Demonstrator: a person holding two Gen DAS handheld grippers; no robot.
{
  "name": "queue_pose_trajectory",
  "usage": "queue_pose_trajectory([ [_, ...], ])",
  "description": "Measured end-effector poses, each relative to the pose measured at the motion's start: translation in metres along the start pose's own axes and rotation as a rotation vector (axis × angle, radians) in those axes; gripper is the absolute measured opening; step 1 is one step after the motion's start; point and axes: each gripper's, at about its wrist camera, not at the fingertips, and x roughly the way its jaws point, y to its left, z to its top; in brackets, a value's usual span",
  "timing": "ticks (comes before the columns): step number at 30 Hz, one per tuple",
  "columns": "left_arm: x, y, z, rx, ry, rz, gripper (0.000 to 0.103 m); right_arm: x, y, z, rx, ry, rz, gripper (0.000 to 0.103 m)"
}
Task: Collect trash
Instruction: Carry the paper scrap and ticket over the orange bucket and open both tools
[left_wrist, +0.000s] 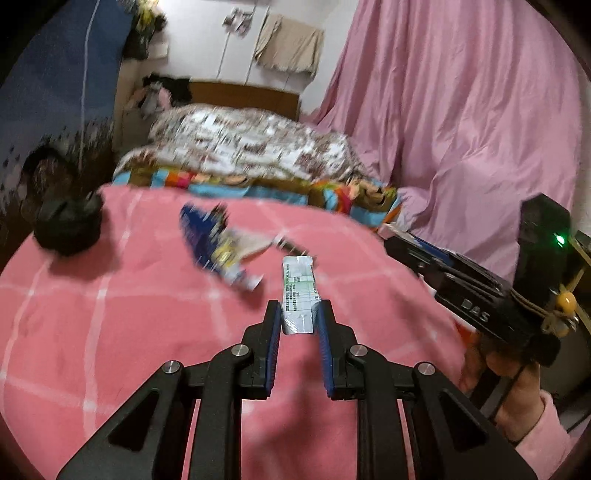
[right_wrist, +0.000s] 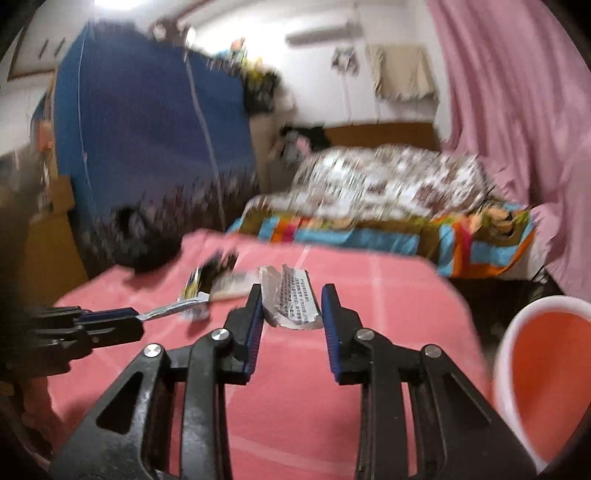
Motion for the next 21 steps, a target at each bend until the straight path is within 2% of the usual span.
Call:
queue_pose_trajectory([
  [7, 0.0, -0.067, 0.032, 0.161, -0.22, -0.062, 0.016, -0.067, -0.032, 0.01, 0.018, -0.243, -0.16, 0.026],
  [11, 0.009, -0.102, 0.043, 0.219, -0.284, -0.149, 0.016, -0.101, -0.059, 0.008, 0.042, -0.322, -0.287, 0.026],
  [16, 0.036, -0.148, 0.055, 0.278, -0.276, -0.261, 0.016, -0.122, -0.091, 0.0, 0.092, -0.297, -0.391, 0.026],
  [21, 0.079, -0.182, 0.061, 0.273, -0.169, -0.335, 0.016, -0.134, -0.128, -0.013, 0.181, -0.219, -0.476, 0.026],
])
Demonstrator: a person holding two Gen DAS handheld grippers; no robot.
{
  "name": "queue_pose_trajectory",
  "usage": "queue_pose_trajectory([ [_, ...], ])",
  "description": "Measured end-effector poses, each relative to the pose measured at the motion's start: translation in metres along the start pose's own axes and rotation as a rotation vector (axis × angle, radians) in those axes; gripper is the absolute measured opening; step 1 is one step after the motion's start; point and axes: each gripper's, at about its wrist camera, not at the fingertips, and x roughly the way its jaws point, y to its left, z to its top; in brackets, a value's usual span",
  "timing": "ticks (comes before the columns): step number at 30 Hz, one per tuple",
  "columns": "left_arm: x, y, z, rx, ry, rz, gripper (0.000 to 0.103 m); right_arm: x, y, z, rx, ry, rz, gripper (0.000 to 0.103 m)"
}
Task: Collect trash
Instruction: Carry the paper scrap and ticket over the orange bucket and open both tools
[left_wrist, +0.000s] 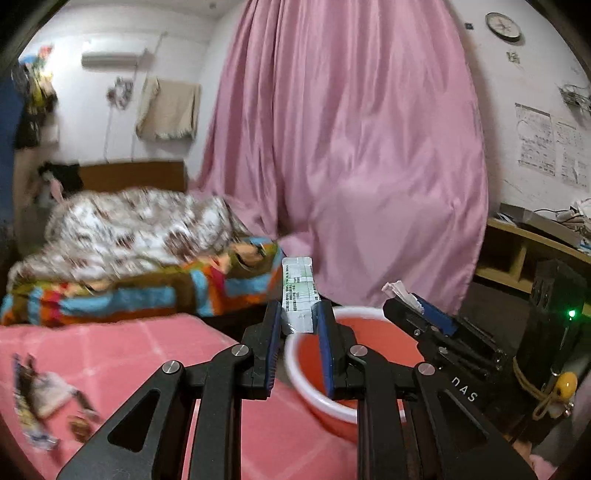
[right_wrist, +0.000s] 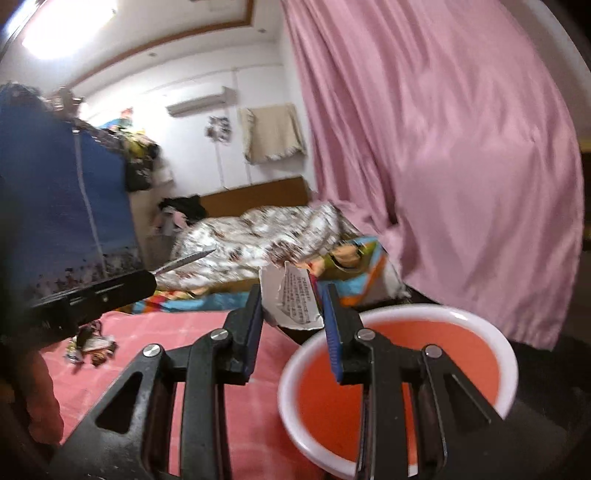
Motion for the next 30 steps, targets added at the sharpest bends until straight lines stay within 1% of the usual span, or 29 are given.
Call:
queue_pose_trajectory([
  [3, 0.032, -0.01, 0.0, -0.036, 0.09, -0.036, 0.017, 0.006, -0.017, -0.003, 0.023, 0.05, -0.044, 0.026],
  [7, 0.065, -0.015, -0.004, -0.087, 0.197, -0.079, 0.017, 0.013, -0.037, -0.01, 0.074, 0.127, -0.072, 0.026],
  [11, 0.084, -0.02, -0.012, -0.12, 0.272, -0.095, 0.016, 0.017, -0.057, -0.014, 0.124, 0.167, -0.077, 0.028],
  [14, 0.098, -0.023, -0.018, -0.128, 0.333, -0.122, 0.017, 0.02, -0.064, -0.018, 0.179, 0.194, -0.055, 0.029],
  [16, 0.104, -0.024, -0.023, -0.125, 0.357, -0.119, 0.017, 0.022, -0.067, -0.021, 0.185, 0.211, -0.063, 0.029],
  [21, 0.12, -0.025, -0.035, -0.154, 0.431, -0.151, 0.017, 0.029, -0.072, -0.027, 0.185, 0.254, -0.087, 0.029],
  [25, 0.126, -0.021, -0.038, -0.186, 0.457, -0.169, 0.017, 0.031, -0.076, -0.029, 0.194, 0.271, -0.1, 0.031],
  [30, 0.132, -0.018, -0.041, -0.196, 0.495, -0.187, 0.018, 0.032, -0.08, -0.031, 0.223, 0.278, -0.103, 0.035],
])
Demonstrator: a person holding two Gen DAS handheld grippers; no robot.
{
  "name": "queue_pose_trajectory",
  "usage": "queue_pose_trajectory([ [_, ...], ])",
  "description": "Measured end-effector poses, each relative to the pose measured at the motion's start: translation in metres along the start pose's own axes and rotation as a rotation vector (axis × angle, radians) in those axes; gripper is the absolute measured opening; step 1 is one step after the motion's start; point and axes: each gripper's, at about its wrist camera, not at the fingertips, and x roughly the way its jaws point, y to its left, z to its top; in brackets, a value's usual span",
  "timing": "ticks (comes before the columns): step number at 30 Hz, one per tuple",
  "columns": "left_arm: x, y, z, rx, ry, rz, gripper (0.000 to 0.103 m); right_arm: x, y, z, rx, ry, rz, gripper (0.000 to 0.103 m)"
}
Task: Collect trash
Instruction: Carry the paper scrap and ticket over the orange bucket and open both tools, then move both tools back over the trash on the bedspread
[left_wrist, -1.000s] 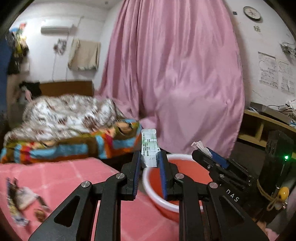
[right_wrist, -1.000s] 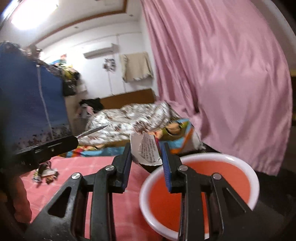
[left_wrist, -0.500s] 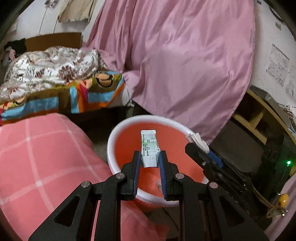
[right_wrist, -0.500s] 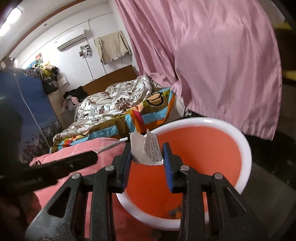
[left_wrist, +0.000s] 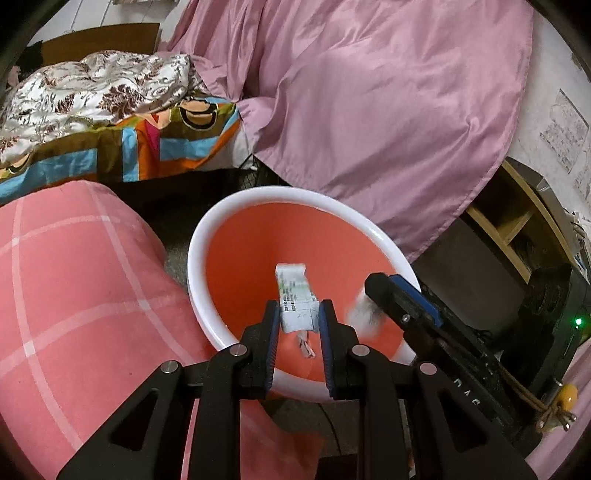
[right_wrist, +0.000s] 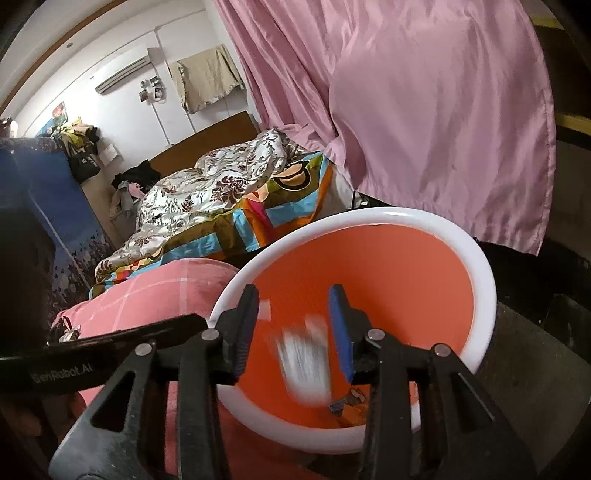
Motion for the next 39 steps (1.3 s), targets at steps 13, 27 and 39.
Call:
queue_pose_trajectory([
  [13, -0.032, 0.01, -0.005, -0.023, -0.094, 0.044, 0.042, -0.018, 0.013, 0.005, -0.042, -0.111, -0.026, 0.061],
  [27, -0.151, 0.062, -0.031, -0.156, -0.492, 0.315, 0.1, -0.036, 0.074, 0.008, -0.133, -0.288, 0.004, 0.1],
  [39, -0.253, 0.089, -0.084, -0.116, -0.722, 0.555, 0.101, -0.063, 0.147, -0.008, -0.188, -0.499, 0.216, 0.1],
])
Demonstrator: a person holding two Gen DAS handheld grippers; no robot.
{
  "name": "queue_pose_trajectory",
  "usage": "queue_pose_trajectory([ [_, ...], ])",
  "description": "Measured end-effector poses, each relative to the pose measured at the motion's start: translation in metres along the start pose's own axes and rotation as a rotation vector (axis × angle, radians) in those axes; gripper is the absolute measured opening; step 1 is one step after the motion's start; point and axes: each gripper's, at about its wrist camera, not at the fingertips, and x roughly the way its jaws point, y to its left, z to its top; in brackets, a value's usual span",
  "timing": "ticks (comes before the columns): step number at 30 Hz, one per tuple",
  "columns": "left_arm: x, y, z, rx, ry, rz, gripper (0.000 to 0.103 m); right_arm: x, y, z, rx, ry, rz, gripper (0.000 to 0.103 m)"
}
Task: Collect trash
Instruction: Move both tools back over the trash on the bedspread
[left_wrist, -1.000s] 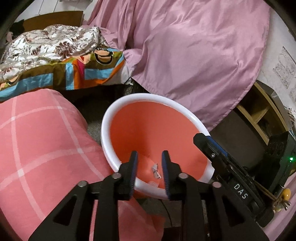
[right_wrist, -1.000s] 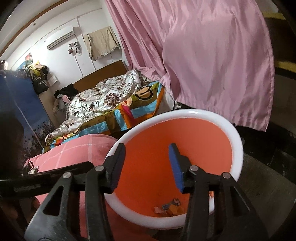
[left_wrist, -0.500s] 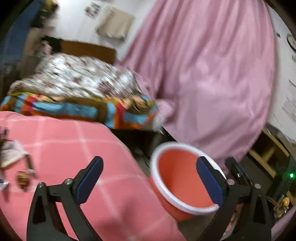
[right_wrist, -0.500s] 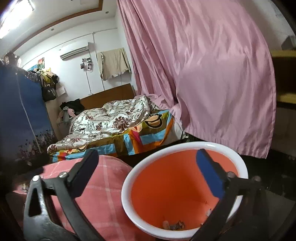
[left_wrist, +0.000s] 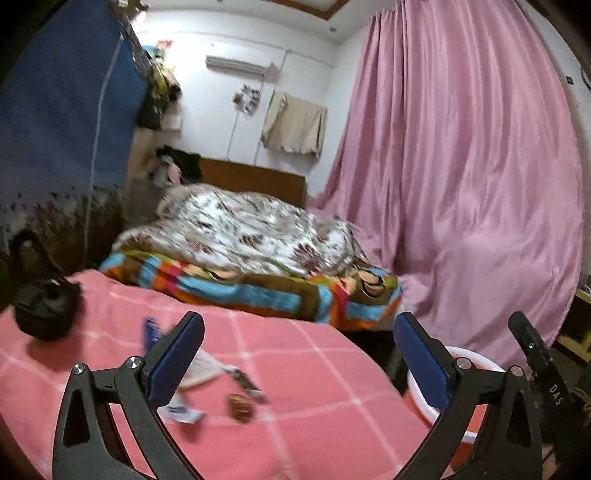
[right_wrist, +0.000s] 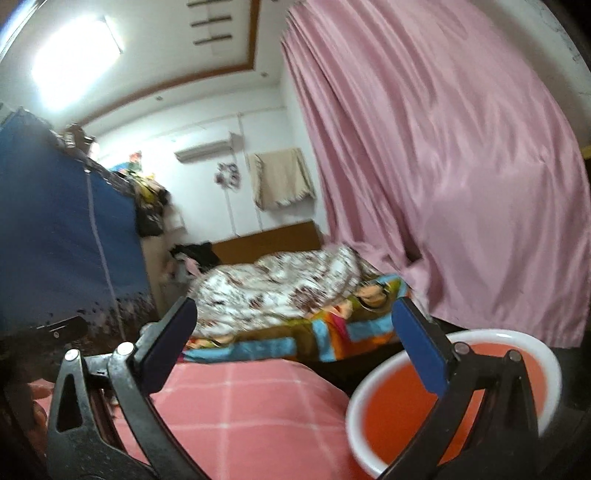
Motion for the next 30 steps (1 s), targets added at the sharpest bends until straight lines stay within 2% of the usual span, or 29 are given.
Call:
queue_pose_trajectory([
  [6, -0.042, 0.045, 0.004, 0.038, -0.111, 0.095, 0.101, -0.002, 0.046, -0.004, -0.066, -0.061, 0.113, 0.1],
  [14, -0.067, 0.088, -0.002, 0.066, -0.175, 0.18, 0.101, 0.011, 0.107, -0.02, -0.2, -0.05, 0.224, 0.1],
  [21, -0.055, 0.111, -0.009, 0.016, -0.135, 0.189, 0.1, 0.049, 0.129, -0.024, -0.235, 0.035, 0.296, 0.1],
  [26, -0.044, 0.114, -0.012, -0.004, -0.073, 0.206, 0.1, 0.08, 0.136, -0.033, -0.218, 0.18, 0.37, 0.097],
  [29, -0.033, 0.116, -0.016, -0.028, -0.006, 0.214, 0.1, 0.096, 0.141, -0.041, -0.247, 0.258, 0.391, 0.081],
  [30, -0.031, 0.117, -0.017, -0.035, 0.013, 0.211, 0.1, 0.102, 0.143, -0.045, -0.255, 0.296, 0.394, 0.072],
])
